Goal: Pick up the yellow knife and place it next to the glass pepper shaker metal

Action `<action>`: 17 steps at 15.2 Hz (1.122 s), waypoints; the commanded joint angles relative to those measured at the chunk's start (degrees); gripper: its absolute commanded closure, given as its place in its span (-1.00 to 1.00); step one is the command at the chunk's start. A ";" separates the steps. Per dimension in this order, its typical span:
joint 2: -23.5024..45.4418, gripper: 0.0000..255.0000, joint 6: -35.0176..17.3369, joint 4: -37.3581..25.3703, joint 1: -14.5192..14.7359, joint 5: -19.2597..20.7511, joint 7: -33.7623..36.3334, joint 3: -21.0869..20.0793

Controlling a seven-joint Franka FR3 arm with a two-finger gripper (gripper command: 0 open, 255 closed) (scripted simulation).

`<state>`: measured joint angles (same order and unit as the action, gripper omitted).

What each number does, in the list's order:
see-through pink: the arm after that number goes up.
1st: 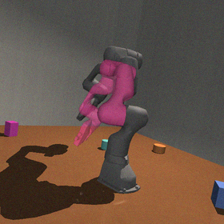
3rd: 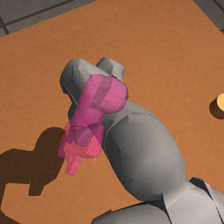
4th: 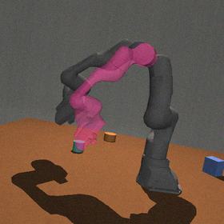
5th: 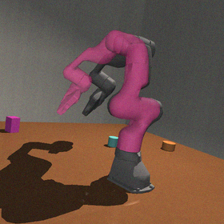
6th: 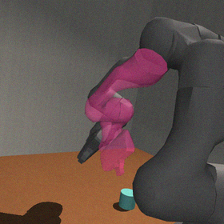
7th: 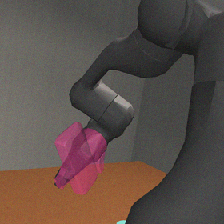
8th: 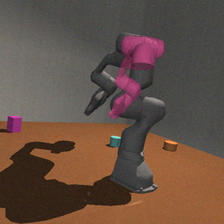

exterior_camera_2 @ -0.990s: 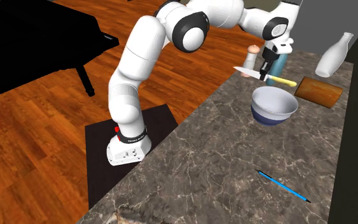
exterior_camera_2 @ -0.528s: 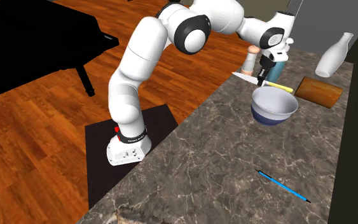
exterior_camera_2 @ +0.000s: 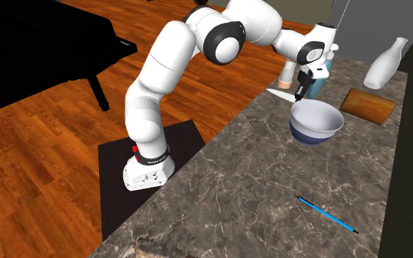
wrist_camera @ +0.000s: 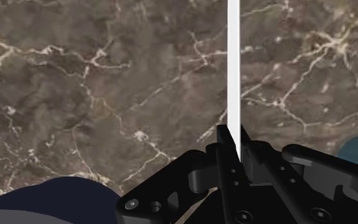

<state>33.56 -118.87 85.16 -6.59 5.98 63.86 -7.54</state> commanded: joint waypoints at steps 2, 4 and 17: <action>-0.04 1.00 -0.20 0.20 -0.02 0.01 0.00 0.00; -0.04 1.00 -0.20 0.20 -0.02 0.01 0.00 0.00; -2.61 -1.00 5.69 -3.13 0.00 -0.45 -0.30 -0.27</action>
<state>31.13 -113.50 82.09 -6.55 5.57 63.62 -7.80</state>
